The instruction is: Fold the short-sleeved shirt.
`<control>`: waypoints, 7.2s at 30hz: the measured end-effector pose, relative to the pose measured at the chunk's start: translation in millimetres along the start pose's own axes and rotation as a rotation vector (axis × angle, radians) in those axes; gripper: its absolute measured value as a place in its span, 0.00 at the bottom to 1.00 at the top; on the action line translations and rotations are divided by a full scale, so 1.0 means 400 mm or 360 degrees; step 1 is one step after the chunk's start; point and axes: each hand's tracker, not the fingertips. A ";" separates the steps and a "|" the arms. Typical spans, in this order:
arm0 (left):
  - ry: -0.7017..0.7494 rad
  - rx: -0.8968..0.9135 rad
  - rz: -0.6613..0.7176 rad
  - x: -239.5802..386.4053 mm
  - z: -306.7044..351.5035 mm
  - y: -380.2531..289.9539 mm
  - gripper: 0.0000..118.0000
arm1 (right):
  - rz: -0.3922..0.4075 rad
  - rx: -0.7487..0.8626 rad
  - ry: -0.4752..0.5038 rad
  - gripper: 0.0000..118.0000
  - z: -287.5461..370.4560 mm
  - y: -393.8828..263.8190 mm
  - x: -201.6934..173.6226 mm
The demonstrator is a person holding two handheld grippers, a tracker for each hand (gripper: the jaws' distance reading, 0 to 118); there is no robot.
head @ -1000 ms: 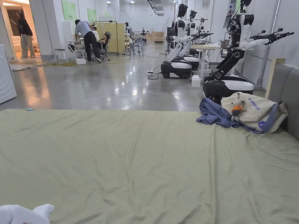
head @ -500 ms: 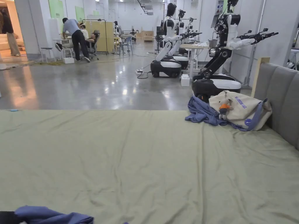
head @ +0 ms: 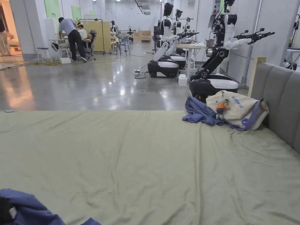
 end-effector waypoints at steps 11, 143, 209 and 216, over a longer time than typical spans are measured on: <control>-0.0041 -0.0107 -0.0472 0.319 -0.161 -0.071 0.12 | -0.0006 0.0001 0.0000 0.02 0.001 -0.002 0.004; -0.0615 -0.0242 -0.0019 0.013 -0.268 -0.089 0.23 | 0.0178 0.0255 -0.0090 0.02 0.075 0.022 -0.104; -0.0056 0.1519 -0.0461 0.107 0.089 -0.319 0.00 | 0.0116 0.0347 -0.0187 0.02 -0.058 0.052 -0.107; 0.0123 0.1607 -0.0379 0.102 0.114 -0.307 0.00 | 0.0094 0.0360 -0.0229 0.02 -0.067 0.030 -0.102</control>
